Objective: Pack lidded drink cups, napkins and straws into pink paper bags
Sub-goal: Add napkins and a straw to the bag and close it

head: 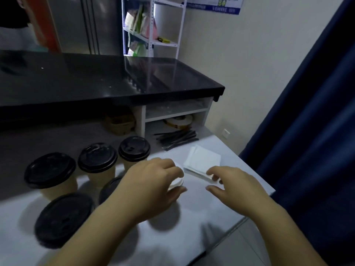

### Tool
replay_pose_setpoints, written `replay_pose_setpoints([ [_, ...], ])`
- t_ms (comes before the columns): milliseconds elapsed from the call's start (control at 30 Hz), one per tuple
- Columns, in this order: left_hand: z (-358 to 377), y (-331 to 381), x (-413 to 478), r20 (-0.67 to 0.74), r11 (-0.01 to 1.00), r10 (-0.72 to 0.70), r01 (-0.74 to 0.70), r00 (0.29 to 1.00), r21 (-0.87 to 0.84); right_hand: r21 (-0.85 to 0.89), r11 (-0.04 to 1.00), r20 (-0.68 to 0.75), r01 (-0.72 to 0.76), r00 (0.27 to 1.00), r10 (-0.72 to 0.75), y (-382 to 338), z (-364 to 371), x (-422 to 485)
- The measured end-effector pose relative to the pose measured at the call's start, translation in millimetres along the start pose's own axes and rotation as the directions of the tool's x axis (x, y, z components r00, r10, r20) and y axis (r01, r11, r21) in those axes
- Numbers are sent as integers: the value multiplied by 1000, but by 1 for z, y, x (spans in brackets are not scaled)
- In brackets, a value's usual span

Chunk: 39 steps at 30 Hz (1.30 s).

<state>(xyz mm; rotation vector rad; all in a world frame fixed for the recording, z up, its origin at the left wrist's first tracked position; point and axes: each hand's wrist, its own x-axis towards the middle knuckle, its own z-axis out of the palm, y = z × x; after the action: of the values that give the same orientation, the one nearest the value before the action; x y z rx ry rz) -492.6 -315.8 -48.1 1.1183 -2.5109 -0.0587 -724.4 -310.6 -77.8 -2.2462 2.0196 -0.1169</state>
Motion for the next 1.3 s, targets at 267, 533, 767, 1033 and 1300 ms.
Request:
replay_pose_setpoints([
  [267,60,22,93,63,994,-62,68,996,-86,94,994,-11,-62,998,63,90,21,60],
  [533,147,37,158,122,917,-374,386,919,-103,173,982,117,75,988,-96,155,45,134],
  [767,210,31,160,143,783,-608,620,781,-53,231,962,172,143,967,-186,176,69,180],
  [1033,222,30,160,113,690,-701,710,704,-139,413,902,175,126,961,-215,184,84,205],
  [1300,223,37,164,46,634,-758,751,651,-184,472,876,137,100,973,-185,197,79,212],
])
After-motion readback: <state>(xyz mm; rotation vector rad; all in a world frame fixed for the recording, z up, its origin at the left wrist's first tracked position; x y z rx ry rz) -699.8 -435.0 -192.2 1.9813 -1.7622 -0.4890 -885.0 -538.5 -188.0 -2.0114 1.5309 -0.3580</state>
